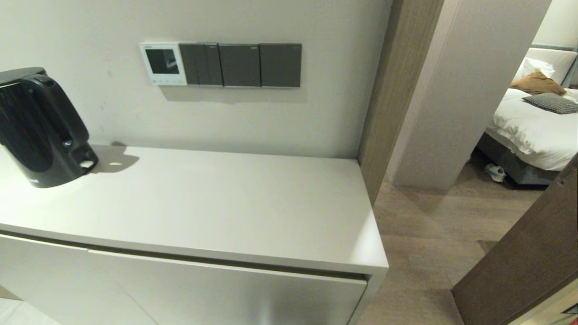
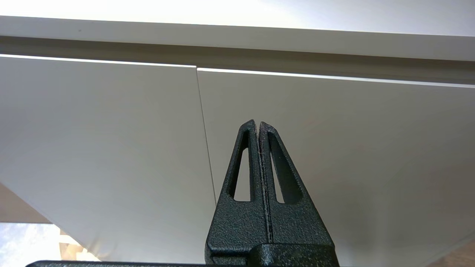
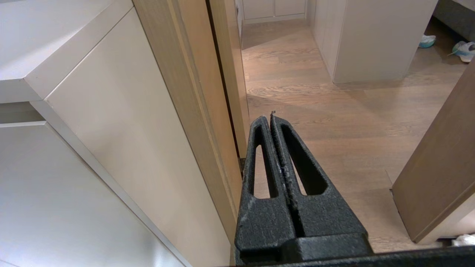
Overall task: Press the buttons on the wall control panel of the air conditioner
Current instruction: Turn on the central air conditioner
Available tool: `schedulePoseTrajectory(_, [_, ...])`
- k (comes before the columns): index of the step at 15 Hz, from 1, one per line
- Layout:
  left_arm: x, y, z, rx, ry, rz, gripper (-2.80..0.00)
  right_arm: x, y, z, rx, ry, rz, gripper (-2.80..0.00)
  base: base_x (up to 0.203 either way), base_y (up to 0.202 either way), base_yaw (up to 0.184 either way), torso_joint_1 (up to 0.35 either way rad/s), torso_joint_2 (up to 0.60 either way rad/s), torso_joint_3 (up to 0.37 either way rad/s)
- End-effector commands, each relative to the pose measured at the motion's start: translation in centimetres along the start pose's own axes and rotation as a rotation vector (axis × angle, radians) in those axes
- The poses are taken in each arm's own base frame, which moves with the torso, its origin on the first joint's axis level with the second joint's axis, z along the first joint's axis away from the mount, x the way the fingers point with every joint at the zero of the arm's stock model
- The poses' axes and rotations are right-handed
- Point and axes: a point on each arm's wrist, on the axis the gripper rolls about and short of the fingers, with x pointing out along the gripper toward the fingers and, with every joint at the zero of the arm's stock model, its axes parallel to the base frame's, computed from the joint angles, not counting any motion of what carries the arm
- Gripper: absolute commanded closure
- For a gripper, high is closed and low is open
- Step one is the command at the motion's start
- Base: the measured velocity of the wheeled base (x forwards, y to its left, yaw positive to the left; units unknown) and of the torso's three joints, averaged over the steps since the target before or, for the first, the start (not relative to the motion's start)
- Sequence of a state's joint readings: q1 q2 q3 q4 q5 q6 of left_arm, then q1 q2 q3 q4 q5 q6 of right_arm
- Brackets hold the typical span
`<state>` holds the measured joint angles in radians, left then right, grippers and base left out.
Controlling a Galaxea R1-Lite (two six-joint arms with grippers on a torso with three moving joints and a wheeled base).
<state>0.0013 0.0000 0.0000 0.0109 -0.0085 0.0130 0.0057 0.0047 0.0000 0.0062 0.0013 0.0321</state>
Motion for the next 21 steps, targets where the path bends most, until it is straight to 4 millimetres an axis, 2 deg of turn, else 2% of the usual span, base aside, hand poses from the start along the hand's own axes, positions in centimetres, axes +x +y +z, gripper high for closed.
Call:
schedulePoseTrajectory(1, [0.0,0.0,0.0,-0.001,0.001,0.001,0.00,0.0,0.0,0.0,0.000,0.003,0.001,0.00,0.000,0.000,0.000,0.000,0.00,0.000])
schedulePoseTrajectory(17, [0.0,0.0,0.1,0.004,-0.003,0.006,0.00,0.0,0.0,0.0,0.000,0.003,0.001,0.00,0.000,0.000,0.000,0.000,0.00,0.000])
schedulePoseTrajectory(18, [-0.1,0.0,0.5,0.004,-0.020,0.007,0.00,0.0,0.0,0.0,0.000,0.003,0.001,0.00,0.000,0.000,0.000,0.000,0.00,0.000])
schedulePoseTrajectory(21, [-1.3,0.0,3.9,0.000,-0.104,0.005,0.00,0.0,0.0,0.0,0.000,0.003,0.001,0.00,0.000,0.000,0.000,0.000,0.00,0.000])
